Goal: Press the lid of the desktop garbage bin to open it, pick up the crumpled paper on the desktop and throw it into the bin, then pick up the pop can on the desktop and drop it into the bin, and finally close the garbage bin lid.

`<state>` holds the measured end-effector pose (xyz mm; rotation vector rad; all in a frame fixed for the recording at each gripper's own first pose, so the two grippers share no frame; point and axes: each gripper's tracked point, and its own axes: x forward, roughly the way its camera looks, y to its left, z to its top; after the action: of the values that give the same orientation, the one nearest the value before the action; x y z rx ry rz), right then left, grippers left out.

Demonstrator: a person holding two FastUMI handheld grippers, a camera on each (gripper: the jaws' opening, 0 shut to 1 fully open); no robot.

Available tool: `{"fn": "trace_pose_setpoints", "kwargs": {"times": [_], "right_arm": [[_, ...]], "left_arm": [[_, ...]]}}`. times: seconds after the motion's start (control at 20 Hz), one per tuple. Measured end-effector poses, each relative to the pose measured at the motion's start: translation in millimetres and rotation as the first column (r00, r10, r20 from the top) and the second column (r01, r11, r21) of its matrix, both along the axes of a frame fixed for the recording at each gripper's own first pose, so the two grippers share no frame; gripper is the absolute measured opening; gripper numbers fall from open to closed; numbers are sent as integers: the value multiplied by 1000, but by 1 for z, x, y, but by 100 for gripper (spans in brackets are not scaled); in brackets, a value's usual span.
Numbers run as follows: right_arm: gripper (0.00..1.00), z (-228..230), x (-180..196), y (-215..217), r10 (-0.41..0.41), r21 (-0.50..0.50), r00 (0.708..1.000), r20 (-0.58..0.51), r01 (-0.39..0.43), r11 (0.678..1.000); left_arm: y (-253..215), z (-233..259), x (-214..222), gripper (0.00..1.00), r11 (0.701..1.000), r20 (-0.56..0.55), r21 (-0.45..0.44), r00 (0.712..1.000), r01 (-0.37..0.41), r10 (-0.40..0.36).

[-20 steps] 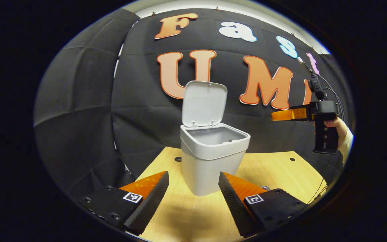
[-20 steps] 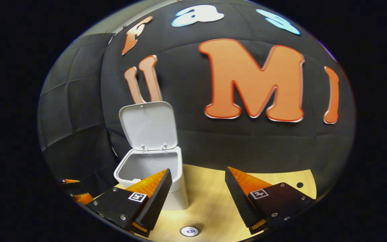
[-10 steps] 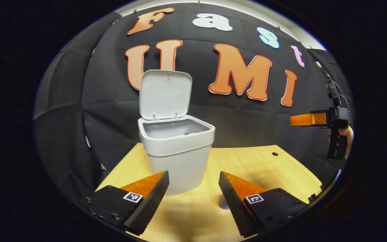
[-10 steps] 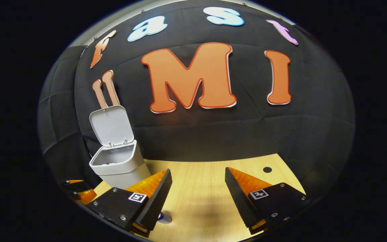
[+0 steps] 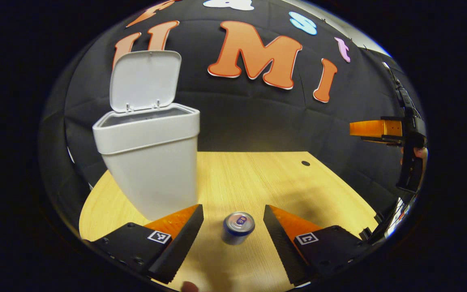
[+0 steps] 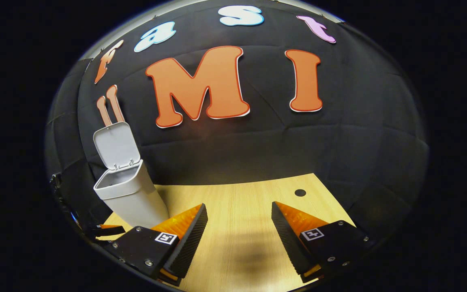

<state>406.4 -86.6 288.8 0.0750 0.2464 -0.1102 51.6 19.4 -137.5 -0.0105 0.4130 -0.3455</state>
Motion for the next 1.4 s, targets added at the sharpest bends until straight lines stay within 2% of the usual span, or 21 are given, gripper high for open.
{"fn": "trace_pose_setpoints", "kwargs": {"times": [0.2, 0.35, 0.6, 0.9, 1.25, 1.4], "right_arm": [[95, -12, -1, -15, -10, 14, 1000, -30, 10, 1000], [95, -21, 2, -22, -8, 13, 999, -52, 8, 1000], [95, -32, 8, -25, -5, 20, 997, -78, 6, 1000], [95, -42, 16, -25, 1, 27, 994, -109, 2, 1000], [95, -57, 22, -28, -10, 18, 988, -154, 12, 1000], [95, -62, 21, -28, -15, 15, 985, -173, 18, 1000]], "left_arm": [[-12, -32, 5, 97, 998, -74, 58, 997, 2, 2], [-16, -56, 5, 97, 998, -138, 66, 990, 9, 1], [-20, -80, 15, 97, 993, -170, 120, 985, 5, 15], [-23, -109, 28, 98, 994, -232, 112, 973, 18, 9], [-11, -145, 41, 98, 995, -287, 100, 957, -18, 46], [1, -158, 61, 98, 993, -303, 109, 951, -34, 66]]}}
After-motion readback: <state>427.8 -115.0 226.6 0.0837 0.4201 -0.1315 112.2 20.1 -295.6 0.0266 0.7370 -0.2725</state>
